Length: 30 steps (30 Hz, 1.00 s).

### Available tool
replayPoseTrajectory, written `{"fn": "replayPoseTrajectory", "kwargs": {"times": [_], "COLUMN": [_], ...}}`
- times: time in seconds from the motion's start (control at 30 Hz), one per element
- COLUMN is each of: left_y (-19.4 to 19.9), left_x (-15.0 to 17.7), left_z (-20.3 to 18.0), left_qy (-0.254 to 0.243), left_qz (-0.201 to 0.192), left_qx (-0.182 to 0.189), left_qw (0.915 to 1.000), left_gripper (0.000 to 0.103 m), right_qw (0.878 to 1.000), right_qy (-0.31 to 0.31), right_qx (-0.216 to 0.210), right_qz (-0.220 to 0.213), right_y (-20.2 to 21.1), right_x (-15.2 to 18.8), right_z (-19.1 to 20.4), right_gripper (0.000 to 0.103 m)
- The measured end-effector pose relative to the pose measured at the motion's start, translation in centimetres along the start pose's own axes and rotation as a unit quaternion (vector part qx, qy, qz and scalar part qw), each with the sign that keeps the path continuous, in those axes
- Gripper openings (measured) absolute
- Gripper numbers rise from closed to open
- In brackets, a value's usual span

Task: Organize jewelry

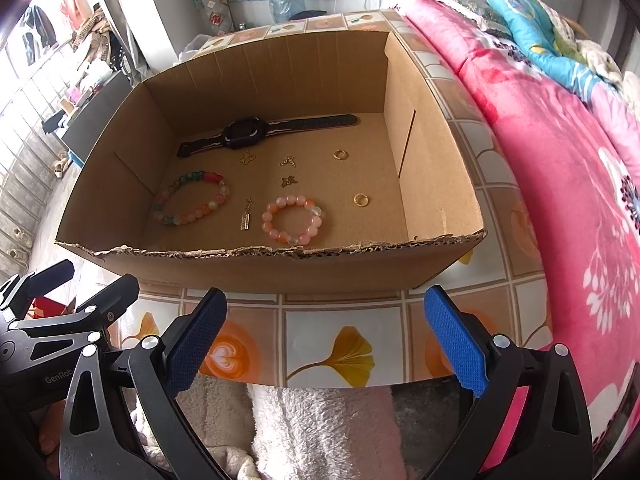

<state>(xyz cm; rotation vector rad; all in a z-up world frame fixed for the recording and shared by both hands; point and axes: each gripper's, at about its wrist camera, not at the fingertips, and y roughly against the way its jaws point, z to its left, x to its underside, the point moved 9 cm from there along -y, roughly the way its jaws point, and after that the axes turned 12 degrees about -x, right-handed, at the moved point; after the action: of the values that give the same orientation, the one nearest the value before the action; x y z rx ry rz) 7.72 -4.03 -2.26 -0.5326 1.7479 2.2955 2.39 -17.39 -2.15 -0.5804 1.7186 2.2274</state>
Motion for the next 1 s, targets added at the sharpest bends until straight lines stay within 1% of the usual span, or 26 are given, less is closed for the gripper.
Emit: {"fn": "replayPoseTrajectory", "kwargs": {"times": [0.43,0.73,1.0], "left_y": [0.07,-0.30,-0.58], "left_x": [-0.50,-0.77,-0.66], "left_z": [-0.02,-0.16,-0.21], "left_qy": [0.002,0.002,0.003], "left_qz": [0.004,0.018,0.027], "left_qx": [0.000,0.008,0.015], "left_qw": [1.0000,0.9998,0.9995], "left_gripper": [0.097,0.097,0.097], "right_qw": [1.000,1.000,1.000], "right_qy": [-0.011,-0.022,-0.017], "right_qx": [-0.005,-0.008,-0.010], "right_qz": [0.003,0.008,0.010], "right_y": [-0.07,-0.24,-0.36], "right_x": [-0.53,-0.81,-0.89], "right_z": [-0.36,-0.48,-0.20], "right_gripper": [0.095,0.095,0.095]}}
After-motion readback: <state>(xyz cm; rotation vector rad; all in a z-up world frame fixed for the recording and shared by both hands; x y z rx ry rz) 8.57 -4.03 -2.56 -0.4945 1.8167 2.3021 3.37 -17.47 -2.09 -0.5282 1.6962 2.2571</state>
